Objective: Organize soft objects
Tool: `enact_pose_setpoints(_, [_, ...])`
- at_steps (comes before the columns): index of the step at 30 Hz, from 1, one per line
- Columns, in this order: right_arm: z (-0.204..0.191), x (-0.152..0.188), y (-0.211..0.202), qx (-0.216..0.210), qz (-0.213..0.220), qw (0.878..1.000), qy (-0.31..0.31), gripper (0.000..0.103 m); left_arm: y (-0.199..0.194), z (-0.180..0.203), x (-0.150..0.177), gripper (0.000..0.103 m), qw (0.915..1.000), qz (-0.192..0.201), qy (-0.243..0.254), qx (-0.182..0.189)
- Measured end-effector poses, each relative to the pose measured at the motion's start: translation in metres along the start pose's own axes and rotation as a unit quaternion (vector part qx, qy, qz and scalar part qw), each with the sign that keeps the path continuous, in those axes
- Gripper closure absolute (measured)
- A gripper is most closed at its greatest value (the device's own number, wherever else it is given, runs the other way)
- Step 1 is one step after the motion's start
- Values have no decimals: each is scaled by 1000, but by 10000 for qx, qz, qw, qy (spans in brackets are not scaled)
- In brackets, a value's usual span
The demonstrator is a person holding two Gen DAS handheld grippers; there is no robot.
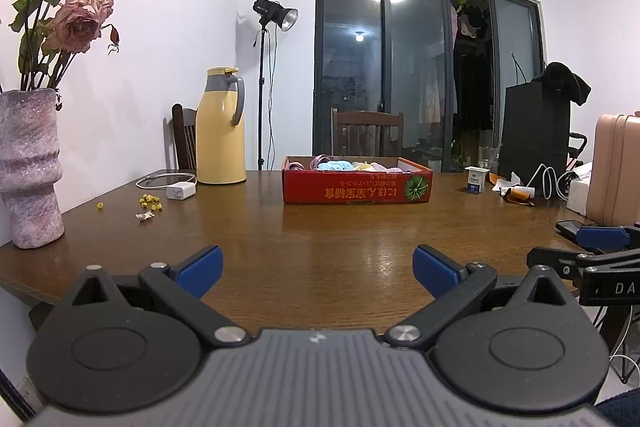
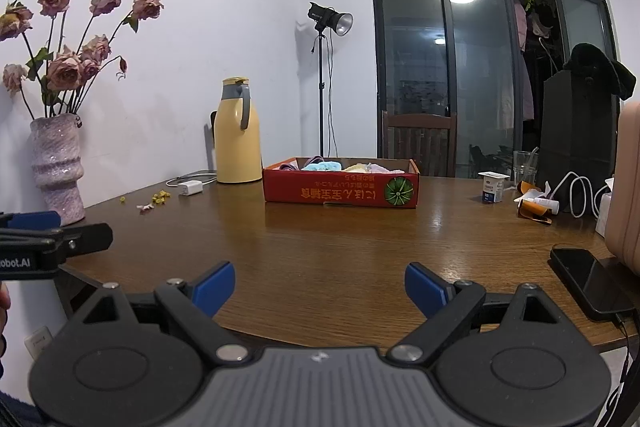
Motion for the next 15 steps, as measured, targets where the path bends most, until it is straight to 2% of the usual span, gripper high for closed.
enact_pose_setpoints(15, [1,-1,-2,28,93,10000,4,11,-4,1,0,0,9999,112,83,3])
Point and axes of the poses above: each gripper's, at about its wrist camera, not at the fingertips, and y roughly the way its jaws point, z to its right, x to its underside, the point moved 4 cm from there along y, roughly the way its jaws point, and after that the axes turned 12 degrees about -z, right-handed, at the moved point
